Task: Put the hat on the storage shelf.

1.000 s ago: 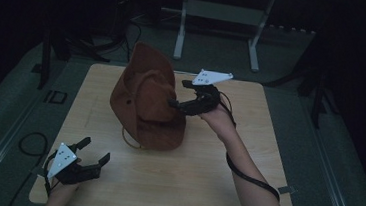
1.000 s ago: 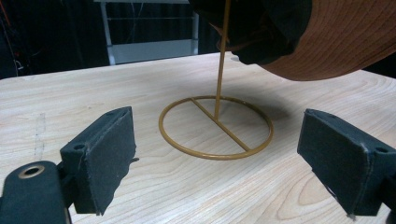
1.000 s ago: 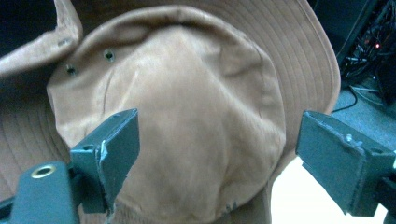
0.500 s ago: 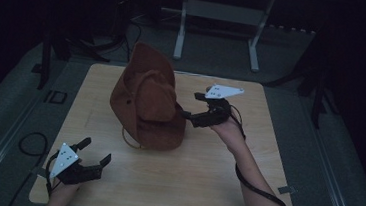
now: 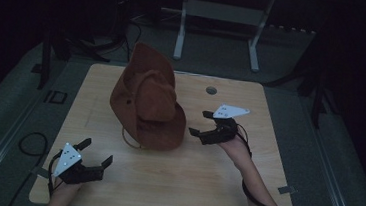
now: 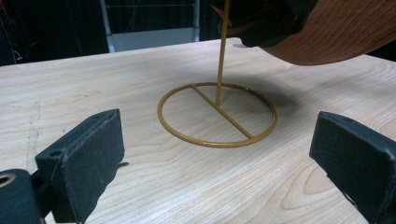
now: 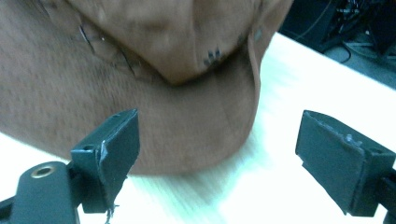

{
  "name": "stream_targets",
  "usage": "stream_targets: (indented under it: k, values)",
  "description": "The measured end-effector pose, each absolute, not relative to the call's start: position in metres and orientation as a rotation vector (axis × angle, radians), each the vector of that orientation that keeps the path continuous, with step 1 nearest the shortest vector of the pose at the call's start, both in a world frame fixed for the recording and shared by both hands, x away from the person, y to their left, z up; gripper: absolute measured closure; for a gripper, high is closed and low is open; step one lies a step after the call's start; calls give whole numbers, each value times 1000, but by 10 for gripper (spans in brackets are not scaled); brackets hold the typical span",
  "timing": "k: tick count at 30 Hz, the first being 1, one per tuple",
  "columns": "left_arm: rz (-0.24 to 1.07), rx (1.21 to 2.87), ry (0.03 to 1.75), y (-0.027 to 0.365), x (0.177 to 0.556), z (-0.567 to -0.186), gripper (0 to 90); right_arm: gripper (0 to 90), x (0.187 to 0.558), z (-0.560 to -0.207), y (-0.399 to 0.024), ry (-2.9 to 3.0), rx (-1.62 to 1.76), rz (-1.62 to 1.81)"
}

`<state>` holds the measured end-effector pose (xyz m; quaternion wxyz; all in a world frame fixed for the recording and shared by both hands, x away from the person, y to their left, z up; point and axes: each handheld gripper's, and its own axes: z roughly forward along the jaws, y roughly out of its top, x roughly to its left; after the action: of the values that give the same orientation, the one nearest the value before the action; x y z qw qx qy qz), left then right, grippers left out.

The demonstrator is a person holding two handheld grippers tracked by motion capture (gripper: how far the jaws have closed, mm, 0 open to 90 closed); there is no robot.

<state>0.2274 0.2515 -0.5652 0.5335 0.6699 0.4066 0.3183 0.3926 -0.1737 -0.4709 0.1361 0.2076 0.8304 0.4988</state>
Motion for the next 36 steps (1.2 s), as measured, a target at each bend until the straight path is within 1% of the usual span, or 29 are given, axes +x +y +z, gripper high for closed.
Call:
stream_targets:
  k: [5,10,15,27,36]
  values:
    - [751,1610,969,250,228,-567,35,137,388,-487,-181,2395,620,1443]
    - [758,1617,972,250,229,-567,35,137,383,-514,-191,2407,657,1411]
    - [748,1631,983,252,232,-570,35,137,379,-528,-191,2426,660,1387]
    - [727,1643,989,253,233,-572,36,137,365,-553,-203,2461,683,1364]
    - [733,1645,989,253,233,-572,36,137,359,-560,-228,2371,768,1361]
